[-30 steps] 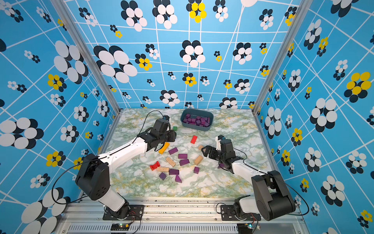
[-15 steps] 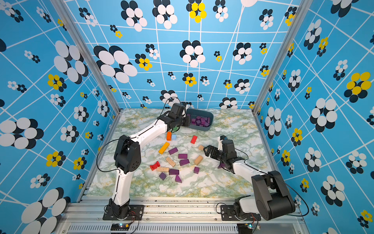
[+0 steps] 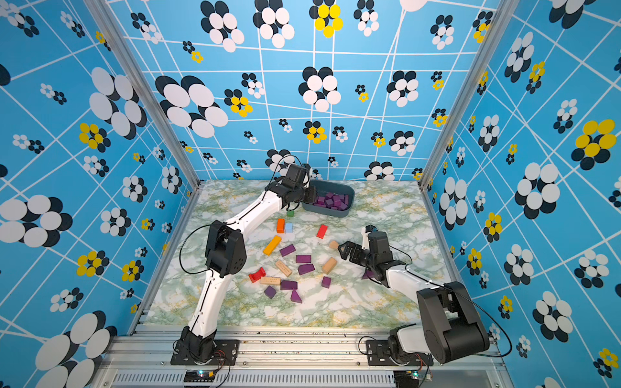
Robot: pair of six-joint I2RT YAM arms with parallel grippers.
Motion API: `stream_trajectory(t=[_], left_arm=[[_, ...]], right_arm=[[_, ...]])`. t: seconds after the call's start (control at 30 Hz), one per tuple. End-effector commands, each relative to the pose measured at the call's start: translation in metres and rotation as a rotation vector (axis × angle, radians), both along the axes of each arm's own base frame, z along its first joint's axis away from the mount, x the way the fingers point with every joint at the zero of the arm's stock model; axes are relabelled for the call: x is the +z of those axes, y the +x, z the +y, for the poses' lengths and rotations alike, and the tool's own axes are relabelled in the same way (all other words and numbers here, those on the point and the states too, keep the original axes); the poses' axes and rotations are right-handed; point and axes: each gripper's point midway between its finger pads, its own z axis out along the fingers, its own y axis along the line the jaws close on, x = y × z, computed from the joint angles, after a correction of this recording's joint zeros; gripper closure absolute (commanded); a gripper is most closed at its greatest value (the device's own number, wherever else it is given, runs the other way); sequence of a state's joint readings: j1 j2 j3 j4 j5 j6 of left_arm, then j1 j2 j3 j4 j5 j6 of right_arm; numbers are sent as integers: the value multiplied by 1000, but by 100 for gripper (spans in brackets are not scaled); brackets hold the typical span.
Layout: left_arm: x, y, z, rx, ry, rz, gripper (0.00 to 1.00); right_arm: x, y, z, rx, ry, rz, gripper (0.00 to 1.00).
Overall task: Pick purple bricks into the storage bin
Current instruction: Place the building block in the storage box, then pick up the building block from the center of the board.
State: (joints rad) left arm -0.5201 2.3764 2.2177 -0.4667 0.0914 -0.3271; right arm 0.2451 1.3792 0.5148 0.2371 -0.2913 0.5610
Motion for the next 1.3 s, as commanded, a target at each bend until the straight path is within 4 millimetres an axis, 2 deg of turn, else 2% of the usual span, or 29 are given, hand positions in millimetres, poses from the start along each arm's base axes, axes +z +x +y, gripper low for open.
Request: stream_trajectory(t=[0.0, 0.23, 0.3, 0.4, 0.47, 0.63, 0.77, 0.9, 1.03, 1.17, 1.27], left_arm=[[-9, 13, 5, 1, 2, -6, 70], [-17, 28, 6, -12, -9, -28, 69], [-19, 31, 6, -12, -3, -35, 58], [-16, 31, 6, -26, 7, -48, 32], [-11, 30, 8, -27, 21, -61, 0], [9, 26, 12, -23, 33, -115, 0], [32, 14, 15, -12, 27, -191, 0], [53, -12, 20, -23, 13, -260, 1], [63, -54, 29, -58, 24, -301, 0], [55, -104, 44, -109, 65, -308, 1], [39, -138, 57, -133, 52, -284, 1]], right_arm=[[-10, -4, -8, -11, -43, 25, 1], [-12, -4, -12, -19, -69, 25, 1], [-13, -3, -13, -20, -73, 27, 1], [-13, -3, -13, -21, -74, 28, 1], [-13, -3, -14, -22, -76, 28, 1], [-14, -3, -15, -23, -88, 28, 1], [-12, -3, -16, -25, -92, 23, 1], [-12, -3, -19, -33, -111, 20, 1], [-10, -3, -24, -45, -132, 10, 1], [-11, -4, -26, -52, -147, 16, 1], [-12, -4, -27, -53, -151, 18, 1]])
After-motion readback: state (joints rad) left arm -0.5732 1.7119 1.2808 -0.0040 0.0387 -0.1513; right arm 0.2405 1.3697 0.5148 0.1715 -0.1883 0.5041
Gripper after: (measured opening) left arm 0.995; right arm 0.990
